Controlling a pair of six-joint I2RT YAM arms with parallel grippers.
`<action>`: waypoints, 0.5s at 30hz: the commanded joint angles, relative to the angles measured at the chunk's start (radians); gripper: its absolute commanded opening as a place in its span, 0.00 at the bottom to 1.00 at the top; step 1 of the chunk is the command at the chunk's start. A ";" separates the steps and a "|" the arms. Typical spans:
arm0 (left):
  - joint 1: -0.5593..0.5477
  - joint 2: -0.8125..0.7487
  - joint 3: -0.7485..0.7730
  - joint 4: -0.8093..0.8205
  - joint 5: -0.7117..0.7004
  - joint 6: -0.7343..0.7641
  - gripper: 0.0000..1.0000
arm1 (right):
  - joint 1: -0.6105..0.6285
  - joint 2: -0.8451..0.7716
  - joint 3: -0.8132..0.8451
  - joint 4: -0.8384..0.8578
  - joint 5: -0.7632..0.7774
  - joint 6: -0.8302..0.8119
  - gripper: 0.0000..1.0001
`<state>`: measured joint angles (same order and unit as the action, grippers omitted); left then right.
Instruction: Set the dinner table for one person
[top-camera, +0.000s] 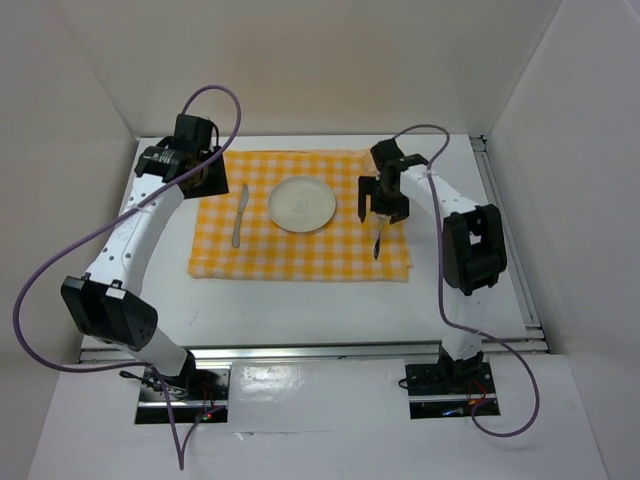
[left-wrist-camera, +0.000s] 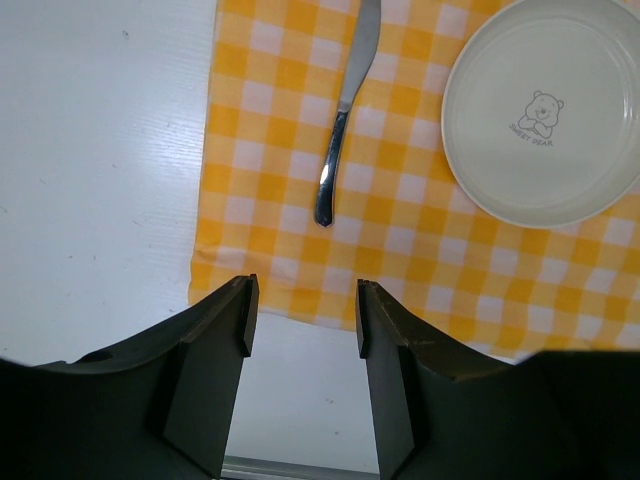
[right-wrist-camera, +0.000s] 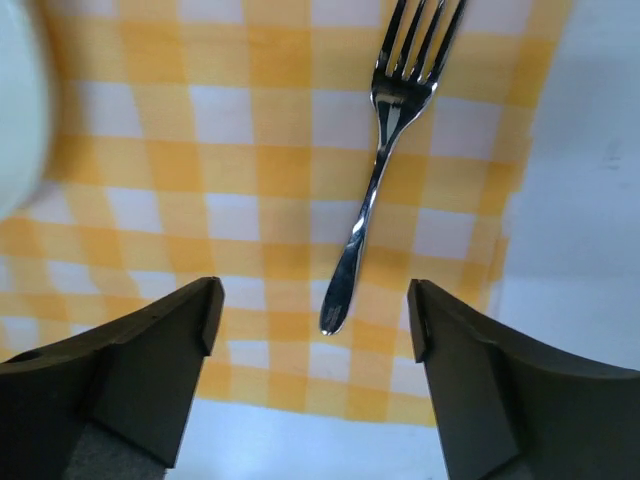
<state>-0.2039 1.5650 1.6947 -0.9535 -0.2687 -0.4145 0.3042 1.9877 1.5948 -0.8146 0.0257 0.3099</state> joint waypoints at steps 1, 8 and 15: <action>0.003 -0.043 0.040 -0.008 -0.014 0.017 0.60 | 0.003 -0.170 0.140 -0.066 0.069 0.001 0.92; 0.003 -0.054 0.049 -0.008 0.006 0.008 0.60 | -0.049 -0.391 0.139 -0.118 0.195 0.098 1.00; 0.003 -0.063 0.060 -0.008 0.054 -0.001 0.60 | -0.167 -0.578 -0.037 -0.109 0.169 0.127 1.00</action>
<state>-0.2039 1.5398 1.7134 -0.9657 -0.2478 -0.4187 0.1661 1.4258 1.6337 -0.8818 0.1894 0.4091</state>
